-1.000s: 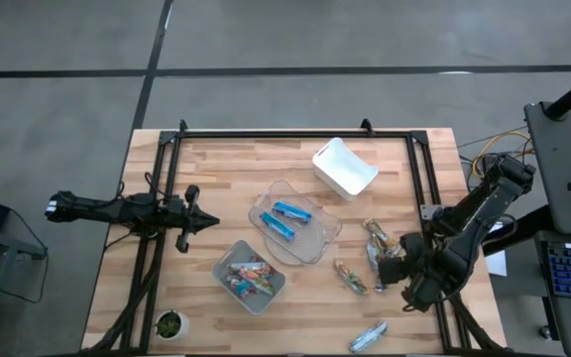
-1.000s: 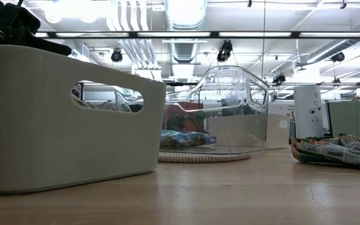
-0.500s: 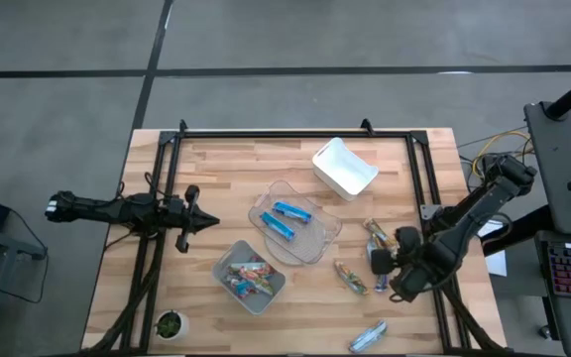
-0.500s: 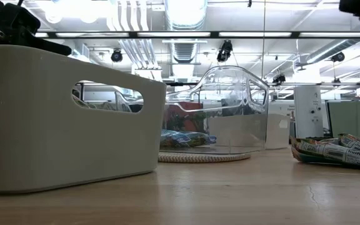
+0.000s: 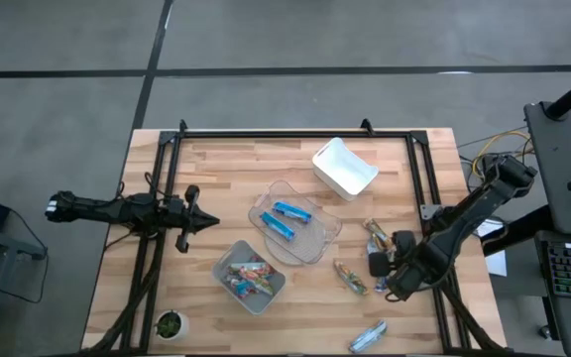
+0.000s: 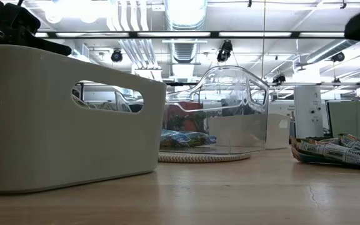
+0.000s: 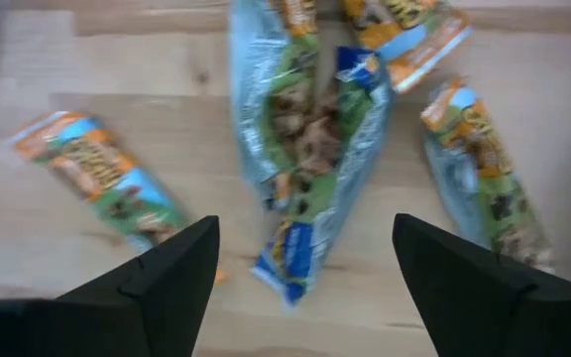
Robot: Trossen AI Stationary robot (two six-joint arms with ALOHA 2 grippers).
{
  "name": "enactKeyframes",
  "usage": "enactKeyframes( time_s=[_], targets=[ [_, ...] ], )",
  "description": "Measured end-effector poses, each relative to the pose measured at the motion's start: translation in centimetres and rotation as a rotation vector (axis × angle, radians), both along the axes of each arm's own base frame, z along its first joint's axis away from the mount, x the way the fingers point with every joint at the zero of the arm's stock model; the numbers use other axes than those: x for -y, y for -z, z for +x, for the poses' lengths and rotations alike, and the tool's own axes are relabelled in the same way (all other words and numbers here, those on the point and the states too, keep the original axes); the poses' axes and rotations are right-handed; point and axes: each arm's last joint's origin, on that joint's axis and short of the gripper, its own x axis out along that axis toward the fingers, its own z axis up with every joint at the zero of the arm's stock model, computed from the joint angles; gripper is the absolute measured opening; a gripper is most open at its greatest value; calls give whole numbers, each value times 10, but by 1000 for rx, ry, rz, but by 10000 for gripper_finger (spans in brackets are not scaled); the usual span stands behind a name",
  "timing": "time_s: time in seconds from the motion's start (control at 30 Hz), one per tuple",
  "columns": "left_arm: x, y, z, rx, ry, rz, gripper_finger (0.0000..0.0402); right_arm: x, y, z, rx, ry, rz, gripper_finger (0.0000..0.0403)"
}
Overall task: Pick and place Granola Bars by type
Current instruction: Put the blue granola bar into the transparent bin
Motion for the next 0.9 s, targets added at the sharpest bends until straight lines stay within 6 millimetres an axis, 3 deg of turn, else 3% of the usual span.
enactKeyframes(
  time_s=[0.43, 0.63, 0.77, 0.9],
  targets=[
    [0, 0, 0, 0, 0, 0, 0, 5, 18, -2, -28, 16, 26, 265],
    [0, 0, 0, 0, 0, 0, 0, 7, 22, 3, 8, -70, 34, 260],
    [0, 0, 0, 0, 0, 0, 0, 11, 22, 6, 1, -252, -4, 262],
    [0, 0, 0, 0, 0, 0, 0, 10, 21, 11, 25, -583, -37, 260]
  ],
)
